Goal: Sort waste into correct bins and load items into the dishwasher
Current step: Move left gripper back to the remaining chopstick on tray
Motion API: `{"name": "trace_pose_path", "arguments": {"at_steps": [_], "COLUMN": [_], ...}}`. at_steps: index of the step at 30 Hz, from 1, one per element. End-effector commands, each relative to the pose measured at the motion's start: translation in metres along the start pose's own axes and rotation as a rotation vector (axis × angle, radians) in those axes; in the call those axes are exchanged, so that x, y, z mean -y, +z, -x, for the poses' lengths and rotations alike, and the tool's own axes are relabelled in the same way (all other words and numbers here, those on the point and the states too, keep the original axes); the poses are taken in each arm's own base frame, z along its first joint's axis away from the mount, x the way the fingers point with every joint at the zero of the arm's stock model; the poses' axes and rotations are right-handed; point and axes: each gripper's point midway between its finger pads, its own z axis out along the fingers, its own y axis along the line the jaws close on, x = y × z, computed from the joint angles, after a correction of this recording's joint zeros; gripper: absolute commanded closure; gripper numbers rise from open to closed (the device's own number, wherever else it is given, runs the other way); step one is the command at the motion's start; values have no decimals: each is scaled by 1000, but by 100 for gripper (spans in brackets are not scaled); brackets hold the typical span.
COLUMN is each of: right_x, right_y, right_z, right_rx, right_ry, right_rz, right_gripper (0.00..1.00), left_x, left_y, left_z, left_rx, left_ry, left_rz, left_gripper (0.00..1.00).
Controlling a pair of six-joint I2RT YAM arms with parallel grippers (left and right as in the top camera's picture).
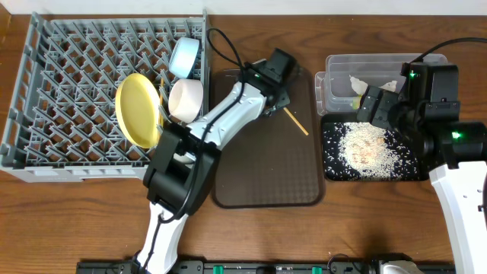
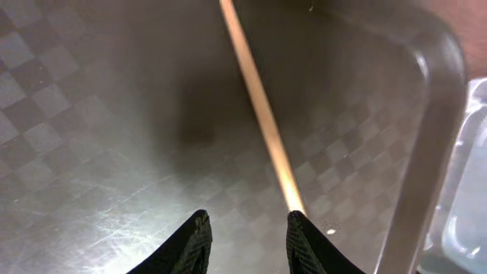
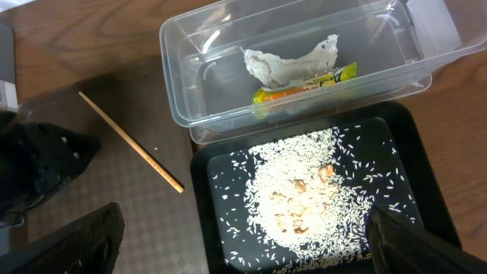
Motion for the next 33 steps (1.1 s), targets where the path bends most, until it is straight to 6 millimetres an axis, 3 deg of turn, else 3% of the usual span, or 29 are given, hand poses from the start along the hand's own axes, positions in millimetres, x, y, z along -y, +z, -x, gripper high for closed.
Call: {"name": "trace_pose_path", "arguments": {"at_steps": [1,15,23,33], "right_x": [5,5,5,5], "right_y": [-1,-1,-1,-1], "right_z": [3,3,3,3], "right_rx": [7,7,7,7], "right_ry": [18,18,18,18], "right_rz": [-15,-15,-15,-15], "right_gripper": [1,1,1,1], "left_x": [7,26,23,18], "left_y": [-9,-12,13,25], "left_z": [9,15,0,-7], "left_rx": [100,212,184,169], "left_ry": [-31,-81,-80,-69], "left_rz": [22,-3,22,44], "left_gripper": [65,65,65,65]}}
